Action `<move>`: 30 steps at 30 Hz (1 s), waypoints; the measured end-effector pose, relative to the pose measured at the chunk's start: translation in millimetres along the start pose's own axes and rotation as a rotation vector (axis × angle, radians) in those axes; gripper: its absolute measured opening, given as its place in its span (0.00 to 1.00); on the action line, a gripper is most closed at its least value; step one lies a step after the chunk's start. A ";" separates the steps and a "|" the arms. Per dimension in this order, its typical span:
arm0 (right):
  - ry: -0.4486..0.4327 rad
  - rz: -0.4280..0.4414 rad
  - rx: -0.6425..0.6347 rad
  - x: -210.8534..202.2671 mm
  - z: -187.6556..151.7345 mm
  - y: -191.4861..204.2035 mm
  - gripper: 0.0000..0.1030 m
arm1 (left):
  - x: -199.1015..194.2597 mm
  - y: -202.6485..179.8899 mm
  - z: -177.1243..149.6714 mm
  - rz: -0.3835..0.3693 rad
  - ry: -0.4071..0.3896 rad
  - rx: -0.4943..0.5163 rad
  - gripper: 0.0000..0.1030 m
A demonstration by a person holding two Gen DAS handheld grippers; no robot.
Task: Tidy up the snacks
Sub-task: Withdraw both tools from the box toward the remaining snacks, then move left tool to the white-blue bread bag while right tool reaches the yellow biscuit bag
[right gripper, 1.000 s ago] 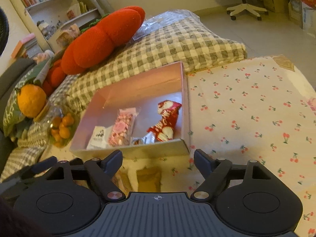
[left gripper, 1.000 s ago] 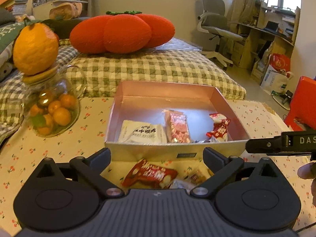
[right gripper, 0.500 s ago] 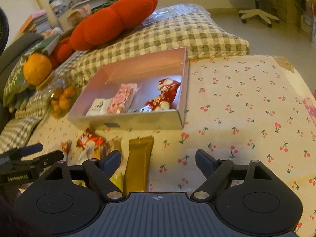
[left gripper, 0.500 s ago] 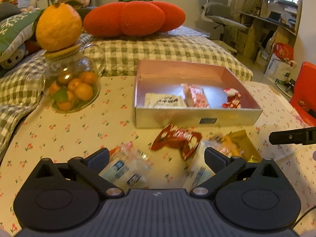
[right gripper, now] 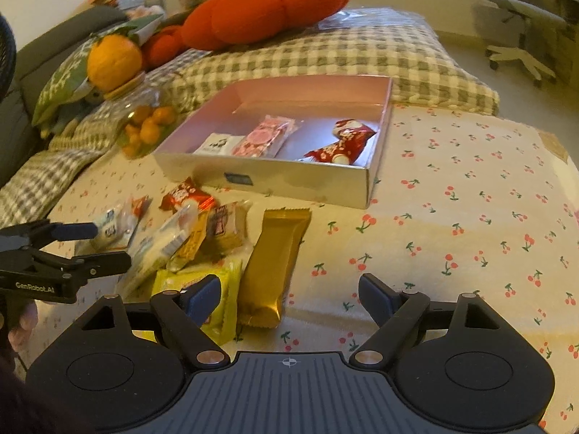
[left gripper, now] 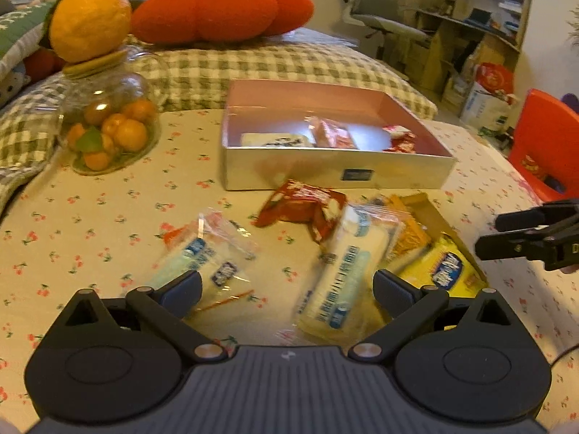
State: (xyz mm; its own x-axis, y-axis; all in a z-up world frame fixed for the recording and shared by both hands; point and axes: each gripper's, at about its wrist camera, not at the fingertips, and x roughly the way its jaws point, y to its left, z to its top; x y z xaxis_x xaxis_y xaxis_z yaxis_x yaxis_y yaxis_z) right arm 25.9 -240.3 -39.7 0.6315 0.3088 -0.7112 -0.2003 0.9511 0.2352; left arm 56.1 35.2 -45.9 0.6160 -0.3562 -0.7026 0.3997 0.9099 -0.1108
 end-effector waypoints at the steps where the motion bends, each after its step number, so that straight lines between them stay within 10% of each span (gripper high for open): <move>1: 0.001 0.005 -0.007 0.1 -0.4 0.4 0.83 | 0.5 -1.6 -0.3 -0.012 -0.001 0.002 0.95; 11: 0.012 0.028 -0.069 3.5 -3.6 8.0 0.83 | 12.0 -15.2 -2.6 -0.110 0.043 0.013 0.45; 30: 0.045 0.041 -0.139 15.3 -13.3 54.8 0.90 | -5.0 -13.9 -2.2 0.010 0.112 -0.047 0.26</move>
State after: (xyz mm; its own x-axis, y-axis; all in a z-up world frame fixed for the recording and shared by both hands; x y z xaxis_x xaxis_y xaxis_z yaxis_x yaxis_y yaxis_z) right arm 14.6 -183.4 -46.5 0.5868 0.3442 -0.7329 -0.3288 0.9285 0.1728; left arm 46.0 24.7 -42.4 0.5392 -0.3231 -0.7778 0.3602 0.9232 -0.1338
